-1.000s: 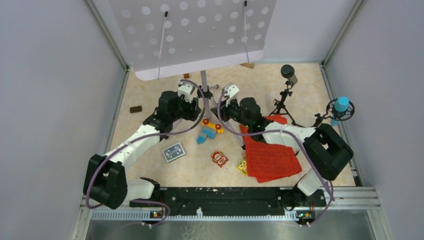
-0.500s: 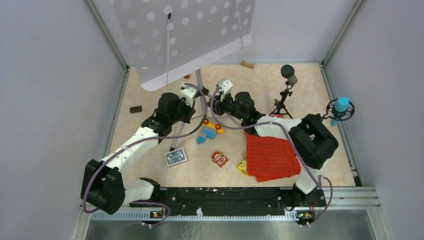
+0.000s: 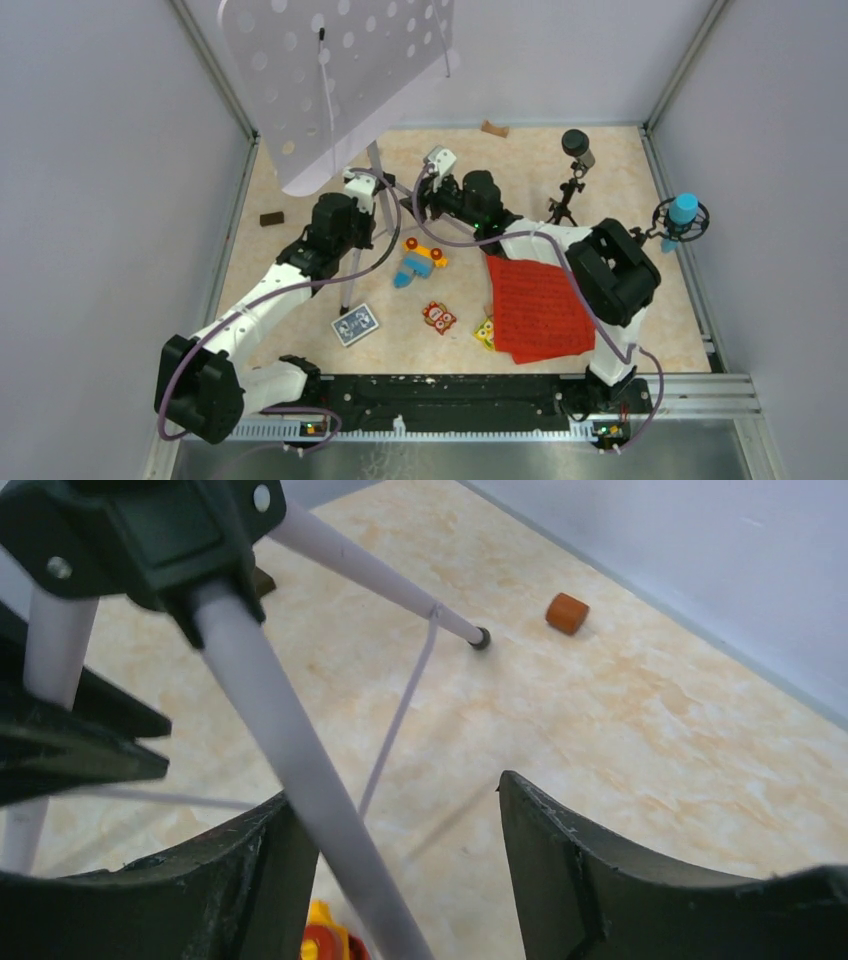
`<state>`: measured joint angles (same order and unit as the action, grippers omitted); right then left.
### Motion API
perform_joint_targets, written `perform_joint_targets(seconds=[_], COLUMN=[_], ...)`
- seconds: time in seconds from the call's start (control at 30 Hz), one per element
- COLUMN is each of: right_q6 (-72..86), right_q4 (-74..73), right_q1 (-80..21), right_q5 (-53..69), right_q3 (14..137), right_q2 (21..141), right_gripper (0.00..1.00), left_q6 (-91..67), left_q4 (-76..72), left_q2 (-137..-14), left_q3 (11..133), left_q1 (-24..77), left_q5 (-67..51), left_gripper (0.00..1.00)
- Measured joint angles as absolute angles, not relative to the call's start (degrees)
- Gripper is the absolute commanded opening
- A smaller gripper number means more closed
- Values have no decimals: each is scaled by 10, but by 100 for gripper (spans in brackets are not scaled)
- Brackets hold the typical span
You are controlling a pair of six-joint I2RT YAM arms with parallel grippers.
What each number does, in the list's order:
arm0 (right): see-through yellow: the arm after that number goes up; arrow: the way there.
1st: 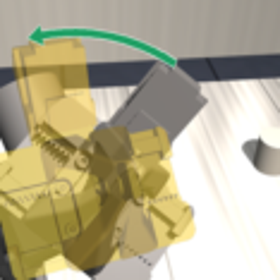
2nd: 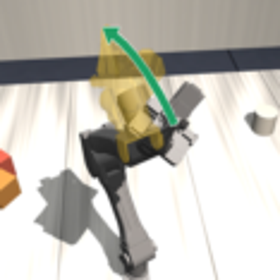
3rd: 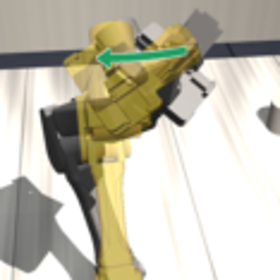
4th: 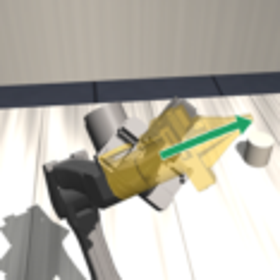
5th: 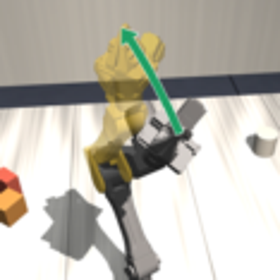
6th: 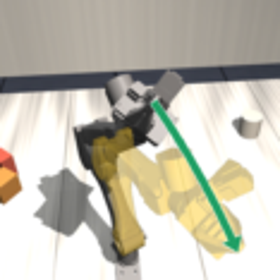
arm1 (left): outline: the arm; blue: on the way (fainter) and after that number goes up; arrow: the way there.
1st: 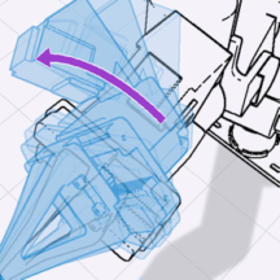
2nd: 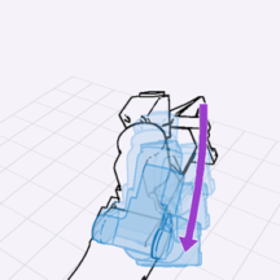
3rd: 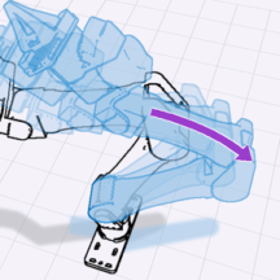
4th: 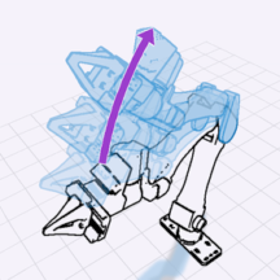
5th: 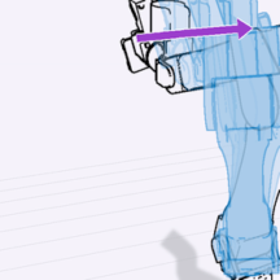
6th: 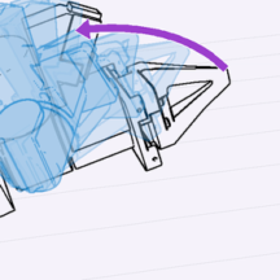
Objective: Pack up the instrument practice props
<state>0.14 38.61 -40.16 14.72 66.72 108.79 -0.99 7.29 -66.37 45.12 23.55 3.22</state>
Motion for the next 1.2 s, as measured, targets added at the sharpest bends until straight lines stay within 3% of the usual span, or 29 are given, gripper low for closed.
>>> perform_joint_targets(seconds=[0.23, 0.3, 0.43, 0.57, 0.7, 0.93, 1.2], right_q6=[-39, -39, 7, 108, 201, 317, 330], right_q4=[353, 344, 310, 221, 134, 72, 19], right_q1=[-388, -387, -387, -387, -388, -389, -396], right_q5=[124, 118, 96, 73, 82, 141, 174], right_q3=[581, 563, 555, 579, 635, 696, 830], right_q2=[953, 913, 871, 885, 934, 1021, 1133], right_gripper=[66, 56, 19, 5, 0, 0, 0], left_q6=[-27, -29, -31, -36, -43, -48, -74], left_q4=[74, 75, 75, 75, 75, 74, 60], left_q2=[-663, -663, -663, -664, -664, -664, -673], left_q3=[451, 451, 451, 452, 452, 452, 452], left_q1=[237, 237, 237, 236, 236, 236, 225], left_q5=[58, 61, 61, 57, 57, 60, 54], left_gripper=[0, 0, 0, 1, 0, 0, 9])
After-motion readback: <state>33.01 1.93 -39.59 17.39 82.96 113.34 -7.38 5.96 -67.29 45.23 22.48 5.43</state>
